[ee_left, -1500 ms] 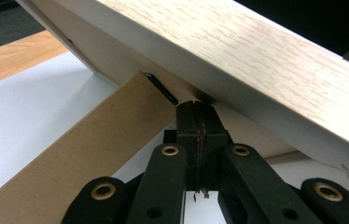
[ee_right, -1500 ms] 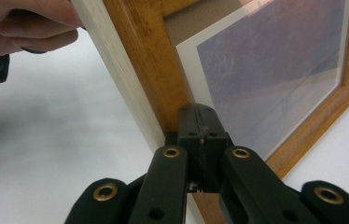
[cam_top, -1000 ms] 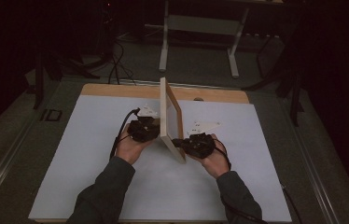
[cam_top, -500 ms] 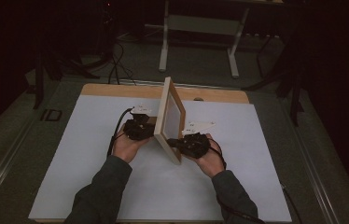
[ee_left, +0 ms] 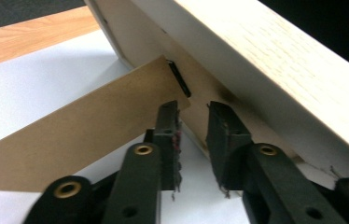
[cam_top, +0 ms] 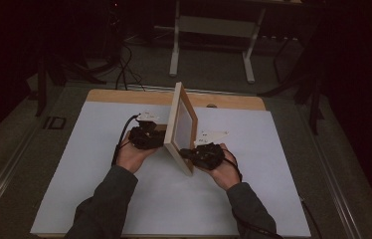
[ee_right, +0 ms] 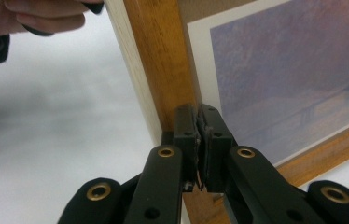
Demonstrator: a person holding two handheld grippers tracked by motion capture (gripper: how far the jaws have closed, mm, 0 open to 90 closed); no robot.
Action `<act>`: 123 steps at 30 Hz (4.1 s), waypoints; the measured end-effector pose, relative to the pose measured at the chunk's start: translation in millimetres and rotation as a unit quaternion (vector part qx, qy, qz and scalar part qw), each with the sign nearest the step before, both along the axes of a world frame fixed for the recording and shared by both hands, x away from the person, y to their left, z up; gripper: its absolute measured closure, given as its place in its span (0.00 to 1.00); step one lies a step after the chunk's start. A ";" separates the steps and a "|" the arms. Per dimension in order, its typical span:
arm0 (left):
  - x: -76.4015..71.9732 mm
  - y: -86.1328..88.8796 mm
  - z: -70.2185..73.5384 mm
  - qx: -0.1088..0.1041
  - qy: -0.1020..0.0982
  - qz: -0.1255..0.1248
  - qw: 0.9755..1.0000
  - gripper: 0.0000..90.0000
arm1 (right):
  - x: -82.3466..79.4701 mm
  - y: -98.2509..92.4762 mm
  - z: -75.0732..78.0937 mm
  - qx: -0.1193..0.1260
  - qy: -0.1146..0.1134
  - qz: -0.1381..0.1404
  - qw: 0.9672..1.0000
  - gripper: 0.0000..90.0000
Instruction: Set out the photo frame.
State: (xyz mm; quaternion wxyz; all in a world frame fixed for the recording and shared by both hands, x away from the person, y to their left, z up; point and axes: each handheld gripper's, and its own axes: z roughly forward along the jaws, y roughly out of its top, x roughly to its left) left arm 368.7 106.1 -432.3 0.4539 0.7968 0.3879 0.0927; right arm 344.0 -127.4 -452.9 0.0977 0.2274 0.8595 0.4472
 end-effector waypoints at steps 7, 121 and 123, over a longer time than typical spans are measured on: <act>-2.1 6.7 7.1 -0.002 -0.002 0.010 1.000 0.64 | 2.0 -4.8 -2.1 -0.004 0.009 -0.009 1.000 0.91; -30.9 -13.5 30.2 -0.003 0.031 0.046 0.998 0.61 | 4.6 -31.2 -12.6 -0.011 0.019 -0.038 0.999 0.82; -30.5 -11.9 30.0 -0.004 0.032 0.048 0.998 0.62 | 4.9 -32.2 -12.3 -0.012 0.019 -0.038 0.999 0.82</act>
